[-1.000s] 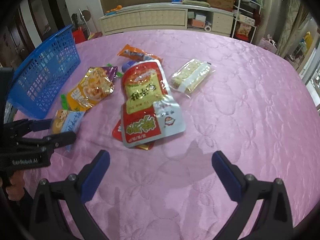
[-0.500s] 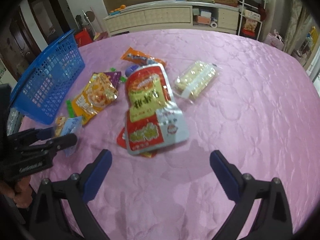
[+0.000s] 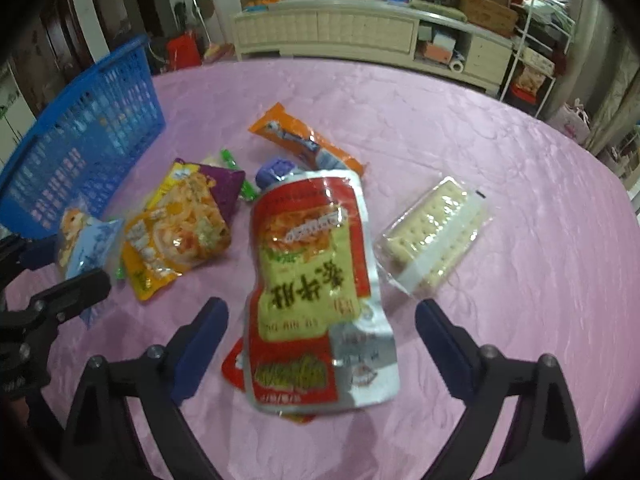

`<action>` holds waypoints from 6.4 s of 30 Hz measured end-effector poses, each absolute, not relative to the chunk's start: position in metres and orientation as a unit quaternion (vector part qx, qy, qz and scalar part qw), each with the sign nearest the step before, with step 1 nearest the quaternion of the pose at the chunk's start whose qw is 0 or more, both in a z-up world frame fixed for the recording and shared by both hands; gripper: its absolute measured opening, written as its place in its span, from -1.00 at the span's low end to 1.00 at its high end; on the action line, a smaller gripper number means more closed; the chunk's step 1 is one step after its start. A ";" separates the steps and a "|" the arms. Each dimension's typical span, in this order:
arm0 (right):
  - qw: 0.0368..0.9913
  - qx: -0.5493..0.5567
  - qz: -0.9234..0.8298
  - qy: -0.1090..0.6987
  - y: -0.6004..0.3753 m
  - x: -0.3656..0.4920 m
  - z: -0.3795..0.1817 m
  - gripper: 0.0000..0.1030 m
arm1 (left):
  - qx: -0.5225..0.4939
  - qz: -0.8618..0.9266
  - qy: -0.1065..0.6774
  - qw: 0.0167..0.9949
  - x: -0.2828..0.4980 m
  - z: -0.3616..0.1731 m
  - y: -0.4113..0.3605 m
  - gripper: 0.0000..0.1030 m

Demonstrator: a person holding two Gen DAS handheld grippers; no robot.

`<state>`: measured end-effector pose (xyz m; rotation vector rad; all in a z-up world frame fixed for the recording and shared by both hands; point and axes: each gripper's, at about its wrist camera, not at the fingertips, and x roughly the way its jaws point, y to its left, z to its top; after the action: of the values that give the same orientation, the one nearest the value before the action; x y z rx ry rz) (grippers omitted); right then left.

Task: Organize snacks
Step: 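Grasp the round bread pack with the left tool while the right tool grasps the red-yellow pouch, then lower the round bread pack into the basket and open the left tool, then lower the red-yellow pouch into the basket and open the right tool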

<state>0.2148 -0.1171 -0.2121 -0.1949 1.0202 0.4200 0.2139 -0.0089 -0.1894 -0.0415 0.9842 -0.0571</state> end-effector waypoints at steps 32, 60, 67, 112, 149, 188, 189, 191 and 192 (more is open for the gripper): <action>0.846 -0.032 0.235 0.478 -0.145 0.153 -0.157 0.15 | -0.028 -0.034 0.437 0.898 0.160 -0.138 -0.019 0.05; 0.816 -0.117 0.218 0.523 -0.104 0.194 -0.227 0.18 | -0.022 -0.037 0.476 0.878 0.178 -0.194 -0.017 0.04; 0.833 -0.088 0.242 0.490 -0.109 0.182 -0.187 0.14 | -0.034 -0.037 0.454 0.890 0.162 -0.170 -0.006 0.04; 0.847 -0.048 0.325 0.419 0.044 0.184 -0.049 0.11 | -0.041 0.004 0.392 0.919 0.187 -0.036 0.164 0.04; 0.848 -0.048 0.328 0.413 0.063 0.187 -0.037 0.11 | -0.025 0.020 0.394 0.918 0.195 -0.047 0.197 0.42; 0.860 -0.161 0.261 0.407 0.110 0.219 -0.074 1.00 | -0.072 0.026 0.410 0.909 0.201 -0.085 0.250 0.42; 0.861 -0.158 0.260 0.408 0.105 0.217 -0.072 1.00 | -0.069 0.025 0.409 0.909 0.200 -0.084 0.248 0.42; 0.862 -0.151 0.257 0.410 0.095 0.211 -0.067 1.00 | -0.065 0.021 0.409 0.910 0.195 -0.079 0.240 0.42; 0.862 -0.146 0.256 0.412 0.088 0.206 -0.064 1.00 | -0.063 0.019 0.409 0.910 0.193 -0.077 0.236 0.42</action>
<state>0.2062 0.0876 -0.0636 -0.3070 0.8633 0.5372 0.1931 0.2363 -0.0767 -0.1296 0.8438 0.0396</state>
